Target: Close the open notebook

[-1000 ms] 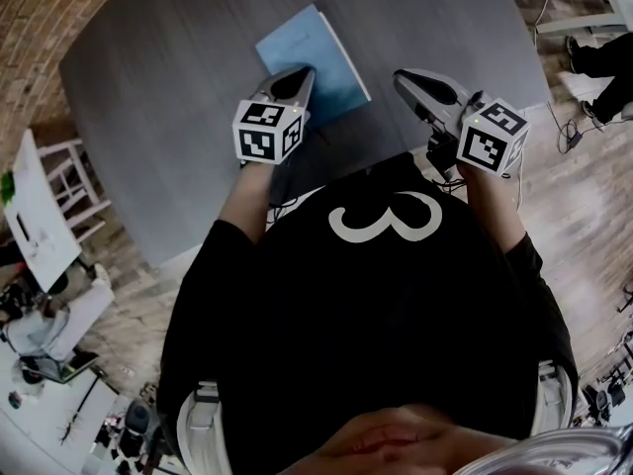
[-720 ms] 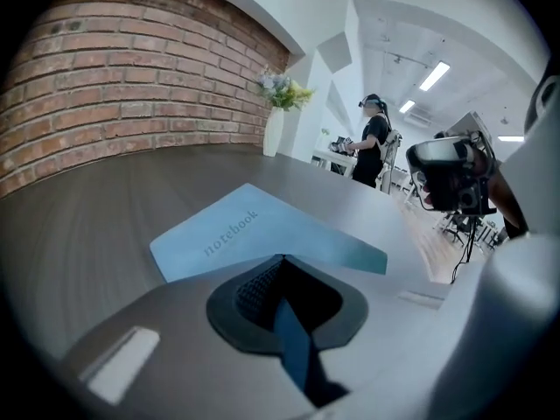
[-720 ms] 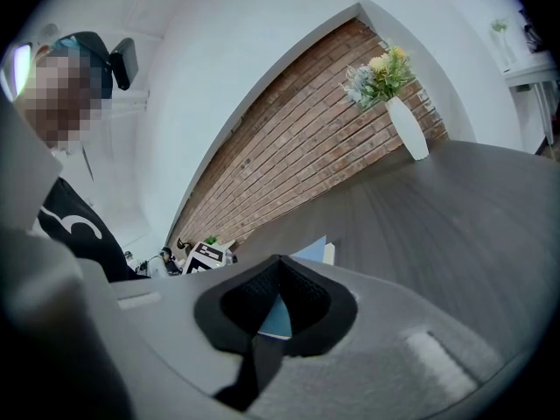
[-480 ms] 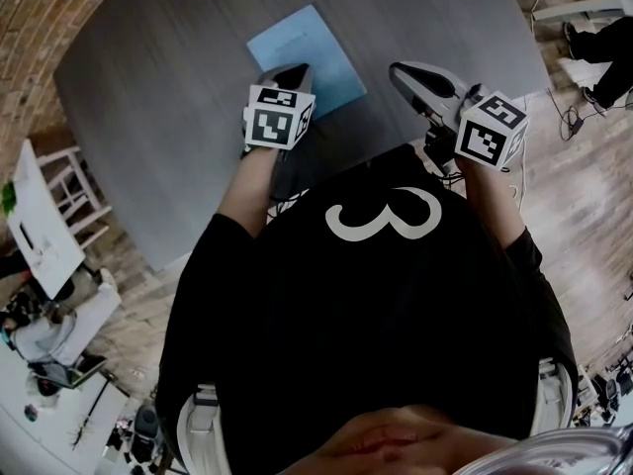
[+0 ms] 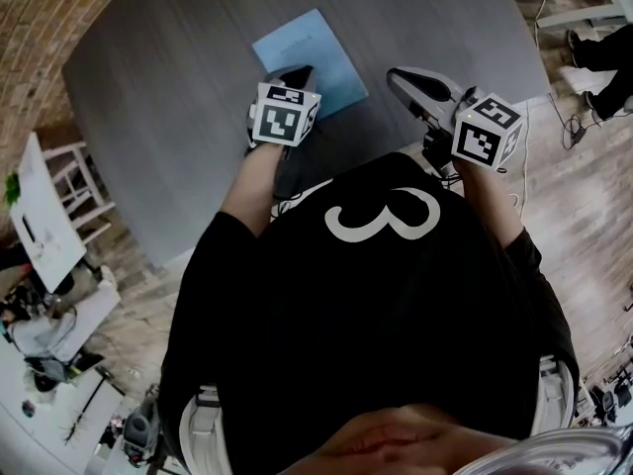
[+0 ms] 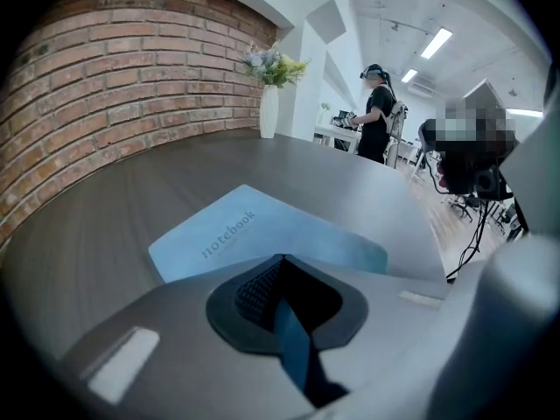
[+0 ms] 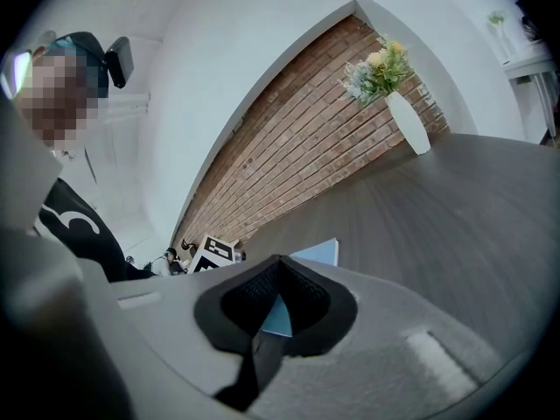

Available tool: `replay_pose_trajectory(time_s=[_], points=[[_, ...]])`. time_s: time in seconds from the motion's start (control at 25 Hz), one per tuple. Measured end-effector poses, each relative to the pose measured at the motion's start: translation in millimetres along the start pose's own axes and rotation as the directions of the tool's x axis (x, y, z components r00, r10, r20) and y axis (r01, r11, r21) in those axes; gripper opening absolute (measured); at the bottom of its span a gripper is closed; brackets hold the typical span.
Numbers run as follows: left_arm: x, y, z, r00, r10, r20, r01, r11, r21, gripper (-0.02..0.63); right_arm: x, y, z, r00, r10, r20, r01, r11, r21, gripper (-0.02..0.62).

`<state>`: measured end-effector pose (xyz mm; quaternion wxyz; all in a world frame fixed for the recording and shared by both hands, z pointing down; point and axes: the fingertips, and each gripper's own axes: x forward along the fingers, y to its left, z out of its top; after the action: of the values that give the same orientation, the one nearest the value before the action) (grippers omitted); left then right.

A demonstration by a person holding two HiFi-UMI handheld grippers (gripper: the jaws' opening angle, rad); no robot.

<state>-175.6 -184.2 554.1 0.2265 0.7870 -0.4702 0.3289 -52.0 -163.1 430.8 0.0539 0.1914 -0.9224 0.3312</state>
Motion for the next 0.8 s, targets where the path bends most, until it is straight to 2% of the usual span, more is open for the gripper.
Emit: replay_pose_trajectory(time_s=[0.24,0.36,0.56,0.8], points=[[-4.5,2.6,0.1,1.0,-0.018,-0.005,0.018,0.999,-0.043,0.015,-0.1,6.5,10.7,1.0,0.03,-0.007,-0.03,0.999,-0.026,0.002],[-13.9,0.0,7.5,1.0,-0.002,0.027,0.003,0.998,-0.07,0.015,-6.0,12.4,19.6,0.999,0.05,-0.007,-0.05,0.998,-0.044,0.002],[-50.2,-15.9,36.3,0.99,0.001,0.144,0.024,0.986,-0.165,0.015,-17.0,23.5,36.3,0.995,0.101,-0.019,-0.102,0.99,-0.095,0.002],[-115.0,-41.2,80.0,0.939,0.019,0.344,0.085,0.955,-0.284,0.015,-20.4,44.1,53.2,0.985,0.165,-0.053,-0.172,0.971,-0.166,0.002]])
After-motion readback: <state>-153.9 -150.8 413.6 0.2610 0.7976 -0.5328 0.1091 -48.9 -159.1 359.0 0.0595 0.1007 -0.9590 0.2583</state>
